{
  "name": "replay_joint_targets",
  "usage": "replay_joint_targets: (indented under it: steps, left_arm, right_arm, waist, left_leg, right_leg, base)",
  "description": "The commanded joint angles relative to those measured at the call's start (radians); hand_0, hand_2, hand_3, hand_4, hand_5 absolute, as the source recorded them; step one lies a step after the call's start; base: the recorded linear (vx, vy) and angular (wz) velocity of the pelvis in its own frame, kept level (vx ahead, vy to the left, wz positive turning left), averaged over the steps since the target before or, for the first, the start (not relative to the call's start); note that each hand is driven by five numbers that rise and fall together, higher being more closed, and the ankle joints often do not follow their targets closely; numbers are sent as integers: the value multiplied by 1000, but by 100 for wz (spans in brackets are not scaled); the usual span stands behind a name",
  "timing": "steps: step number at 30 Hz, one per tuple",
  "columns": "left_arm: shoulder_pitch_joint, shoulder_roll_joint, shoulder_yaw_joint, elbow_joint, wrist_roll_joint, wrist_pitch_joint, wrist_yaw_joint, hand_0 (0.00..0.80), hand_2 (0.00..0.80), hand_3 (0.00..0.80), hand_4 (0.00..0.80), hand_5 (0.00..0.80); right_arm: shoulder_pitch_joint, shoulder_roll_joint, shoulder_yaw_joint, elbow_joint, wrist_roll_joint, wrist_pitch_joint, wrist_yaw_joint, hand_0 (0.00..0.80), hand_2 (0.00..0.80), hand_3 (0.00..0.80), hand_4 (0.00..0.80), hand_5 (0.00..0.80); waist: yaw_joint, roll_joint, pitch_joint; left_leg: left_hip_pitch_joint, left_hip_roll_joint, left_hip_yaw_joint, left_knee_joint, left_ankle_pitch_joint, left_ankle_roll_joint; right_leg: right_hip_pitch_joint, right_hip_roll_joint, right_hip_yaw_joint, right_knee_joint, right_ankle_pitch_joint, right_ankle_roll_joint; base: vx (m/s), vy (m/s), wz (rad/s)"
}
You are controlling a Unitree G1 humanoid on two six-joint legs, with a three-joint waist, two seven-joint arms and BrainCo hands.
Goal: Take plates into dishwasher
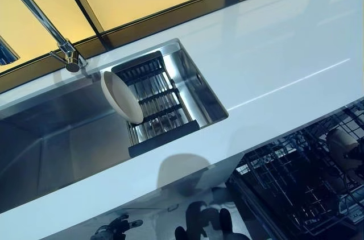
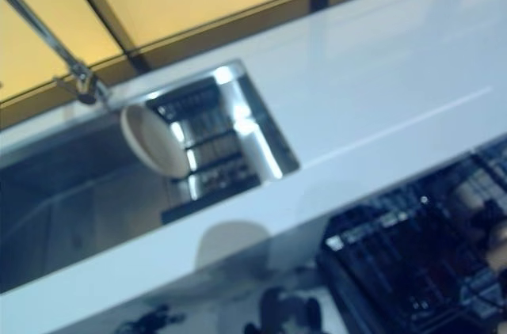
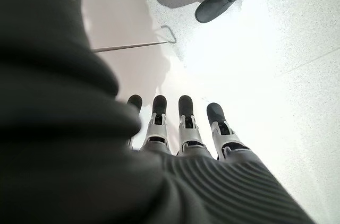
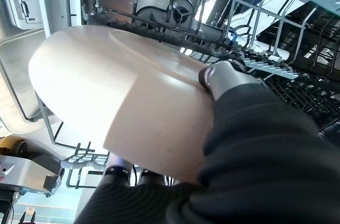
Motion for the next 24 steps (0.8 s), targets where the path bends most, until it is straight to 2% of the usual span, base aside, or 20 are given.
replay_joint_targets:
  steps: [1, 13, 14, 15, 16, 24]
  left_arm:
    - [-36, 19, -20, 32, -3, -8, -4, 0, 0, 0, 0, 0]
    - [-40, 24, -18, 39, 9, -2, -2, 0, 0, 0, 0, 0]
    - [-41, 24, -17, 41, 11, -2, -2, 0, 0, 0, 0, 0]
    - [-40, 25, -16, 42, 14, -3, -3, 0, 0, 0, 0, 0]
    - [-39, 27, -15, 41, 16, -3, -6, 0, 0, 0, 0, 0]
    - [-32, 36, 0, 46, 29, -4, -16, 0, 0, 0, 0, 0]
  right_arm:
    - [-34, 20, 29, 73, -37, 10, 1, 800, 800, 800, 800, 800]
    - [-8, 69, 23, 124, -26, 33, 8, 800, 800, 800, 800, 800]
    - [-7, 74, 23, 129, -26, 42, 3, 627, 627, 627, 627, 627]
    - [-7, 77, 21, 131, -21, 48, -10, 195, 195, 195, 195, 195]
    - [-5, 77, 16, 130, -15, 59, 2, 0, 0, 0, 0, 0]
    - [8, 51, -20, 89, 0, 104, 5, 0, 0, 0, 0, 0]
  waist:
    - [-4, -45, -7]
    - [7, -58, -9]
    - [8, -59, -10]
    - [10, -59, -10]
    - [10, -59, -11]
    - [6, -80, -17]
  left_leg:
    - [29, -18, -35, -2, -78, 11]
    - [35, -15, -44, -2, -79, 15]
    - [36, -16, -46, -2, -79, 16]
    - [37, -16, -47, -2, -79, 16]
    - [38, -16, -48, -2, -78, 15]
    - [46, -14, -52, -2, -80, 17]
  right_leg:
    - [53, 5, -29, 4, -97, 55]
    - [63, 6, -30, 4, -97, 56]
    - [65, 6, -30, 4, -97, 55]
    - [67, 6, -31, 4, -97, 55]
    - [68, 7, -31, 4, -97, 54]
    - [76, 12, -25, 4, -96, 53]
  base:
    - [0, 0, 0]
    - [2, -6, 1]
    - [0, 0, 0]
    - [16, -7, 3]
    - [13, 0, 3]
    - [0, 0, 0]
